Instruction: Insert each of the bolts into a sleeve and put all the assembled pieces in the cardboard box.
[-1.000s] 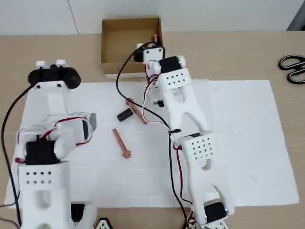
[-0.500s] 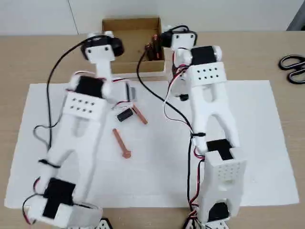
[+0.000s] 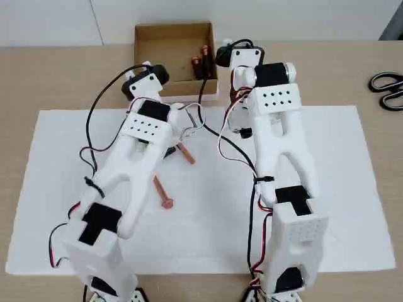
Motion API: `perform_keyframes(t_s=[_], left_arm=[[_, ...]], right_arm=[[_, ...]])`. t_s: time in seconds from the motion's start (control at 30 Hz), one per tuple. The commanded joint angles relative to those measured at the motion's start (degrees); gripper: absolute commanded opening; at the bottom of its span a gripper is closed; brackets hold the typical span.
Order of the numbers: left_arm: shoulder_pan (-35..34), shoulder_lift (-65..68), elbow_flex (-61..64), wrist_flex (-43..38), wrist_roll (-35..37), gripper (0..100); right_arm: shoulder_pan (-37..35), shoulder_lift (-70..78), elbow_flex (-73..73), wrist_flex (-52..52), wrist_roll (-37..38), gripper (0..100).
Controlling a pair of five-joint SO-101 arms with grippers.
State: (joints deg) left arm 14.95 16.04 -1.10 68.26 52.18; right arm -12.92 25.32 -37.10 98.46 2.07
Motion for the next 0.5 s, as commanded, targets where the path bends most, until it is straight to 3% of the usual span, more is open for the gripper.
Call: perform_keyframes(t_s=[0.0,0.47], left_arm=[[0.09,1.58,-3.03,-4.04,2.37,10],[0.0,6.15,-3.12,-5.63,2.64,10]], right_arm=[[0.31,-4.62,-0.26,0.48,0.18,0.3],[0.31,-4.62,-0.26,0.4,0.26,0.3]])
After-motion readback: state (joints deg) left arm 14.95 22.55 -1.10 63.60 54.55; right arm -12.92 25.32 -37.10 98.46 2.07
